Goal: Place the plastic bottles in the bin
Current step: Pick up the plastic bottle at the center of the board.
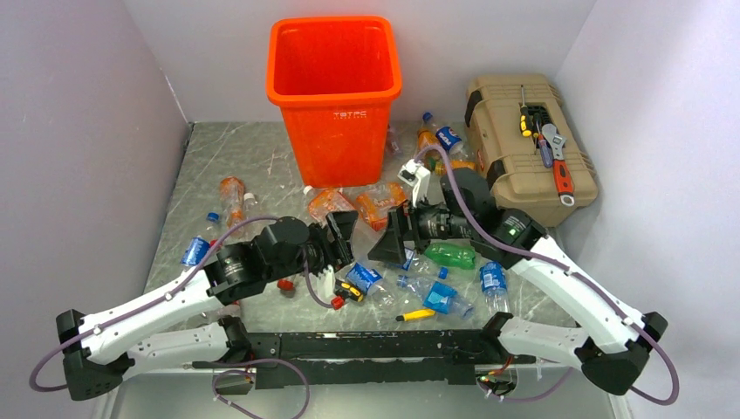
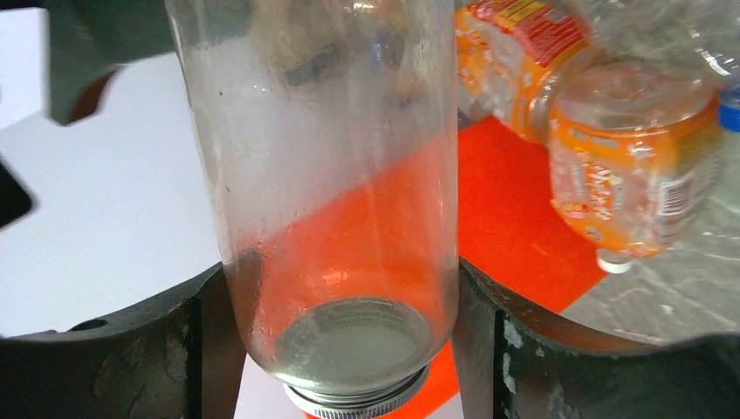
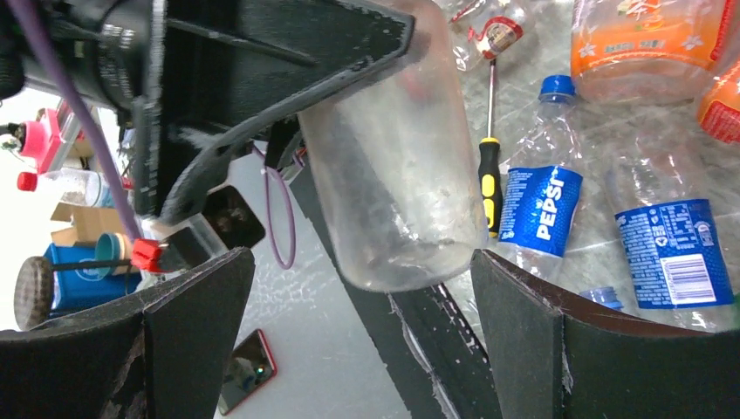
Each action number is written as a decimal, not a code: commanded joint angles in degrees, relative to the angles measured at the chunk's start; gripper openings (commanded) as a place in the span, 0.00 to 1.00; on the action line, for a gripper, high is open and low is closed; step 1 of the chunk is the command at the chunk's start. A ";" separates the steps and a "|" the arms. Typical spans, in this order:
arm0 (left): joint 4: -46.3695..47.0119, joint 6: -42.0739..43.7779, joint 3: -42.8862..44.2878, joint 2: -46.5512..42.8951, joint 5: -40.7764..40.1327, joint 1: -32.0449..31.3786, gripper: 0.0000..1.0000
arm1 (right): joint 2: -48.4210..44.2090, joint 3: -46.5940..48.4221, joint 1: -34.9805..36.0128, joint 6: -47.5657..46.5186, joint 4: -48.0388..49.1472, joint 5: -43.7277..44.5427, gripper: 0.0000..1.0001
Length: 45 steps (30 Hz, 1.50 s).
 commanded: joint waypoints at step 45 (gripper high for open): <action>8.98 -42.62 7.56 -3.23 -2.55 -1.48 0.99 | -15.03 -17.02 2.82 -8.43 26.04 17.56 0.46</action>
